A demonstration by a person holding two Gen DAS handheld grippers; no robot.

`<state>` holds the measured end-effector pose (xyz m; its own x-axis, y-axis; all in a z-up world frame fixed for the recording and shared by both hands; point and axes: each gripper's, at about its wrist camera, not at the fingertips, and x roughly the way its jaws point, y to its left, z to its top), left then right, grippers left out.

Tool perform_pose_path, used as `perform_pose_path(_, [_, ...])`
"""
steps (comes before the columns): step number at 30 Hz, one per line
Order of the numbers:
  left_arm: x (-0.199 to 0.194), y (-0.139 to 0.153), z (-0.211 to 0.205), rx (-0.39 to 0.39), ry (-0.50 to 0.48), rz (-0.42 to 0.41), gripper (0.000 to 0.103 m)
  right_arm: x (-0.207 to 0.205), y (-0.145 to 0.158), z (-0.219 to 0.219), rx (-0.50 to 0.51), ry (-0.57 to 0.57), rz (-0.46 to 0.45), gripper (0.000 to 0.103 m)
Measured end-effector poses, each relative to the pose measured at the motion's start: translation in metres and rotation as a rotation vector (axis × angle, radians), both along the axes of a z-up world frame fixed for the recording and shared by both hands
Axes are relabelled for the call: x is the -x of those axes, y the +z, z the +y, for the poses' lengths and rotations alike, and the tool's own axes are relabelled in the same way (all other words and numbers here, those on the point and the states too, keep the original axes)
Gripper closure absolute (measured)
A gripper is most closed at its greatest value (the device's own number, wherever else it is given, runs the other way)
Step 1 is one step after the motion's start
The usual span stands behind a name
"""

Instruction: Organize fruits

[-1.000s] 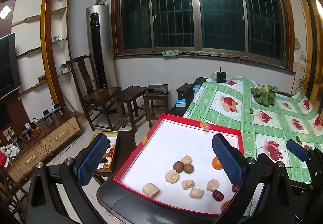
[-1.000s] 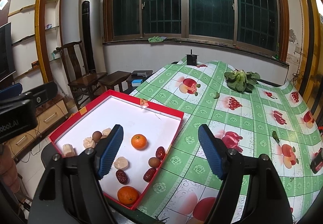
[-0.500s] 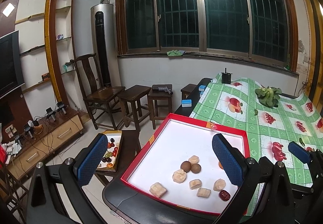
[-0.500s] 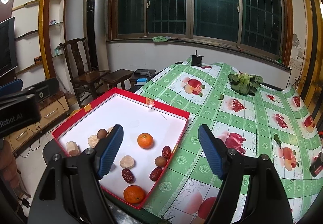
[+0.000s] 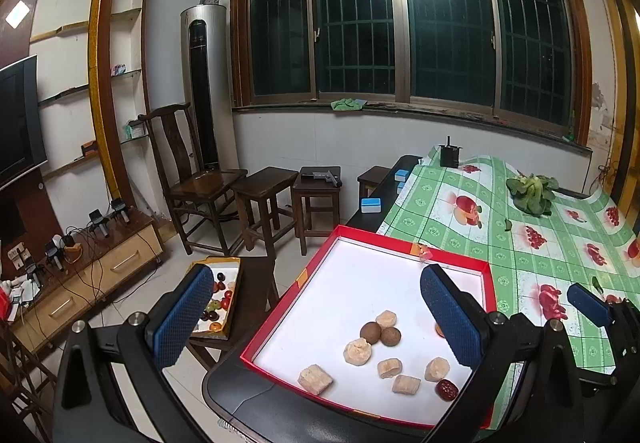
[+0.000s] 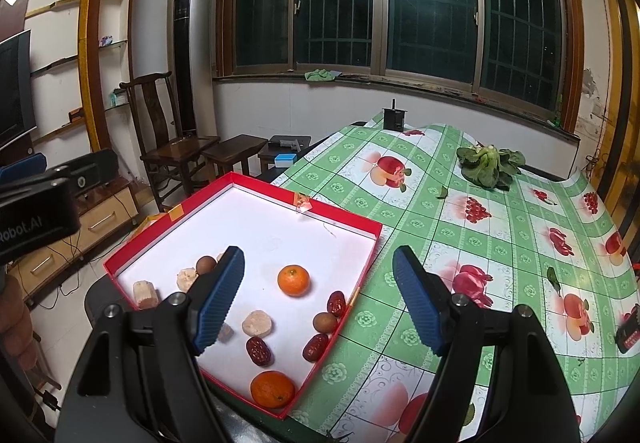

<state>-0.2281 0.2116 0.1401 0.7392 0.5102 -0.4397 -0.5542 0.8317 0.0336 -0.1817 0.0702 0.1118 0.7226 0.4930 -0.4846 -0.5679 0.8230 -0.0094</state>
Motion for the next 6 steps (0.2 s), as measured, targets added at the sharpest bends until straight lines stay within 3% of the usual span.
perform_pose_path(6, [-0.0041, -0.0017, 0.0019, 0.016, -0.008, 0.003, 0.000, -0.0001, -0.0003, -0.0005, 0.000, -0.002, 0.004, 0.026])
